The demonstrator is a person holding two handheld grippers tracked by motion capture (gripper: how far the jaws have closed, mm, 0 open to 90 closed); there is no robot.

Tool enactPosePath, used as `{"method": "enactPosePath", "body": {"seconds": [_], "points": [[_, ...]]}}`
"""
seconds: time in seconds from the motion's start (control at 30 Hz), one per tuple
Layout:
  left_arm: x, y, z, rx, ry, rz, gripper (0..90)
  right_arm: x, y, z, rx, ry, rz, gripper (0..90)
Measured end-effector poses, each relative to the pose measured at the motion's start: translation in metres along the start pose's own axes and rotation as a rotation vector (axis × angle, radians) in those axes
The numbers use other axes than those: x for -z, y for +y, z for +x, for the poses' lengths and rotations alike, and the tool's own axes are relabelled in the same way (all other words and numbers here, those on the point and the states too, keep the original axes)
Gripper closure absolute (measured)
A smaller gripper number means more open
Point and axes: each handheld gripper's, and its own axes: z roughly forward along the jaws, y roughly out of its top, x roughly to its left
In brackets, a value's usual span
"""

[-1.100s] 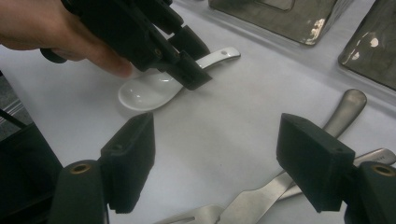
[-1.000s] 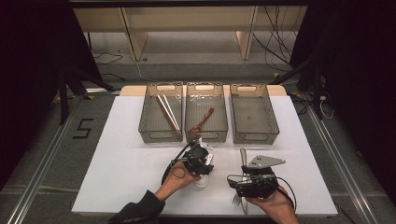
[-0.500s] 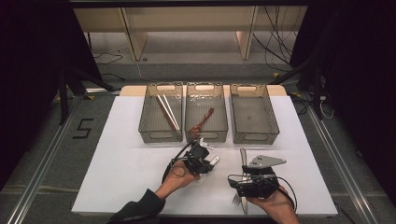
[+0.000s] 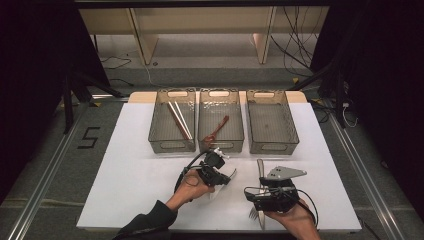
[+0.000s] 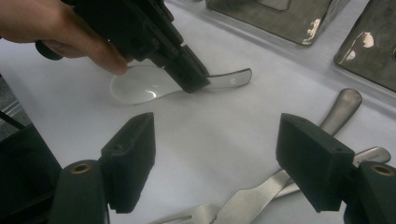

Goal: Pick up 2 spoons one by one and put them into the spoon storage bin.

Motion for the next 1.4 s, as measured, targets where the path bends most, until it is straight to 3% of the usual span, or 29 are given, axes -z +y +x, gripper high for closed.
{"method": "enactPosePath", "body": {"seconds": [0.17,0.43,0.83,1.13,1.4], "points": [[0.006,0.000,0.002,-0.005,0.010,-0.020,85.2,0.001,0.000,0.000,0.000,-0.002,-0.003,29.3],[0.025,0.003,0.013,0.026,-0.013,-0.079,85.3,0.001,0.000,-0.001,-0.002,-0.002,-0.005,29.3],[0.067,0.012,0.032,0.054,-0.007,-0.216,85.1,0.002,0.000,-0.001,-0.006,-0.003,-0.008,29.3],[0.087,0.031,0.044,0.063,0.031,-0.290,85.1,0.001,0.000,-0.001,-0.005,-0.002,-0.008,29.3],[0.095,0.053,0.062,0.084,0.069,-0.334,85.1,0.002,-0.001,-0.001,-0.006,-0.001,-0.010,29.3]]}}
